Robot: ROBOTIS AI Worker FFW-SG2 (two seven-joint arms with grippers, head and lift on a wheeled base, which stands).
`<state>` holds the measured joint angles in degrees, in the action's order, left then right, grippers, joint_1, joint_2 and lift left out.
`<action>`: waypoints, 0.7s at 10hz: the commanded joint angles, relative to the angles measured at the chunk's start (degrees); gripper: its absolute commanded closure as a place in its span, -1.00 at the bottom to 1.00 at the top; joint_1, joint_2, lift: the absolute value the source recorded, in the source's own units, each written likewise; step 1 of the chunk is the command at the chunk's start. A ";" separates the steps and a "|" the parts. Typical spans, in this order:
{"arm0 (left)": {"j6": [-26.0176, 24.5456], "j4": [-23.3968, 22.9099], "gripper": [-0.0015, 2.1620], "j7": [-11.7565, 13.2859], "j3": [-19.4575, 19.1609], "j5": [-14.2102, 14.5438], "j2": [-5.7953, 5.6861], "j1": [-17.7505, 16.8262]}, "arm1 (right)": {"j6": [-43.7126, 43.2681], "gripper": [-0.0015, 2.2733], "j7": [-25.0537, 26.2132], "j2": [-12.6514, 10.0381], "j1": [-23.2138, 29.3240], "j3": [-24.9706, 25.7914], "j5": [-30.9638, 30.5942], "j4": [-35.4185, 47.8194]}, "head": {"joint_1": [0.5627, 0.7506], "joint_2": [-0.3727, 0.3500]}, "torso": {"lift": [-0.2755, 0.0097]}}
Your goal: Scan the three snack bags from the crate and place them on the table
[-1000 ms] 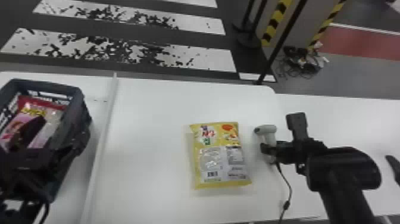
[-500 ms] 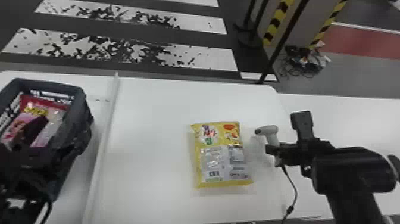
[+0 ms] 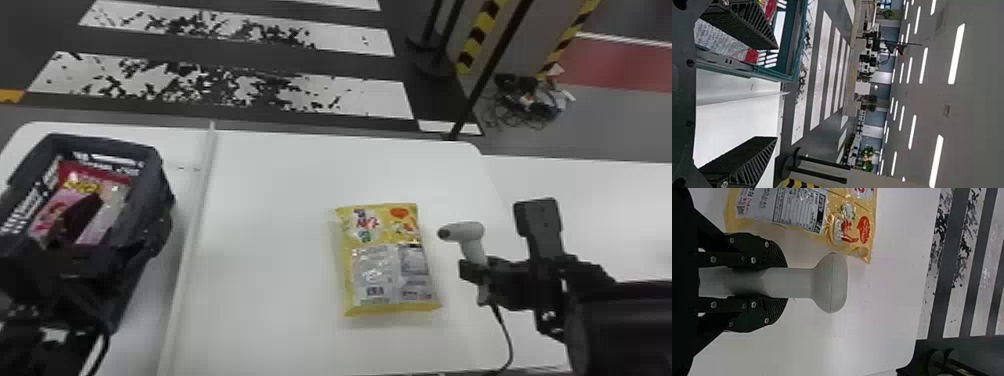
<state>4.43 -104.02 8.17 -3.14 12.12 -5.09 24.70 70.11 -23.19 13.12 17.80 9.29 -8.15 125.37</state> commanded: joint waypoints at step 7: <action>0.18 0.66 -0.95 0.00 -0.02 0.10 0.17 0.18 | 19.97 0.99 1.48 -0.82 8.74 -11.75 -1.43 18.68 | 0.41 -0.06 | 0.50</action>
<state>4.61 -103.42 8.17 -3.16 12.18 -4.93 24.82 89.33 -21.70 12.26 26.40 -1.08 -9.14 143.51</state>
